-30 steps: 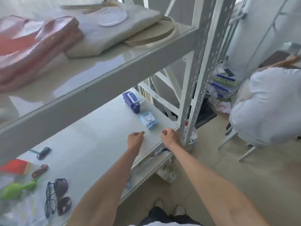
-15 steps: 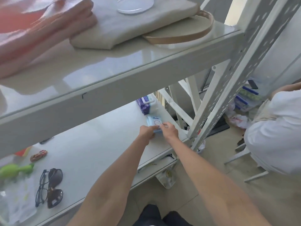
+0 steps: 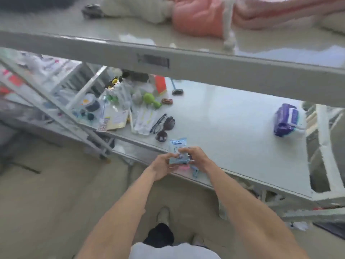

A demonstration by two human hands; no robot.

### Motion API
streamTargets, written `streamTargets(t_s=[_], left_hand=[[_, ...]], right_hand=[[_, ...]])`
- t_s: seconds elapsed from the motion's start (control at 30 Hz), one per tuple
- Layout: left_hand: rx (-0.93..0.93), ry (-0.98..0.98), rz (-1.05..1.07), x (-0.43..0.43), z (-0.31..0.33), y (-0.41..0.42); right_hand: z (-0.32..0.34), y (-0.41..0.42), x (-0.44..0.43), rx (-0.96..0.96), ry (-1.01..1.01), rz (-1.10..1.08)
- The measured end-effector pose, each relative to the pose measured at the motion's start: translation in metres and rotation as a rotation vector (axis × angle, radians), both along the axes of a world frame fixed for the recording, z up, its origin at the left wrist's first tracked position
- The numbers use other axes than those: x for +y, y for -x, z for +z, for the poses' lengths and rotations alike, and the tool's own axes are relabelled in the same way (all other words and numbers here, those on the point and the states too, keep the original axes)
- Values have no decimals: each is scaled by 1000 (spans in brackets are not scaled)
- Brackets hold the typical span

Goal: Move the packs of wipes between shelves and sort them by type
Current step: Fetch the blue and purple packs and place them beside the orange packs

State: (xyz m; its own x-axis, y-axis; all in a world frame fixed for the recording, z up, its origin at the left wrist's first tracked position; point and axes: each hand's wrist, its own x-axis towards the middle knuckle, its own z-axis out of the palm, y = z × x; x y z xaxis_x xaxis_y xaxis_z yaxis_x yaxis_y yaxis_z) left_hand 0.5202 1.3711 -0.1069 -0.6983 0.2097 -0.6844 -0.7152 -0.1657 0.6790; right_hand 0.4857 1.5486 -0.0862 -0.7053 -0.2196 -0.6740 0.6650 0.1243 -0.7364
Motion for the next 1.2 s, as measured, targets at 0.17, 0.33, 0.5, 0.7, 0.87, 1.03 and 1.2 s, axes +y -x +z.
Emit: streamTargets(t_s=[0.17,0.33,0.5,0.7,0.87,1.03,1.2], left_hand=[[6,18,386,-147,-12,-55],[43,24,750,-297,-26,-111],[38,53,958,-450,-37,-164],[22,72,1078,-595,-42,-182],[-24,63,1161,-686,-49,-159],[-75,77,1239,-778,-55,-128],[-110,140,1303,-864,-34,-90]], right_hand=[[10,-14,-162,-41,68,369],[-3,-35,-340,13,-33,681],[-15,-62,-519,36,-94,837],[-28,-70,-684,60,-91,909],[-44,-39,-786,47,-120,913],[-64,-3,-888,-19,-77,916],[-49,31,-975,-24,-32,888]])
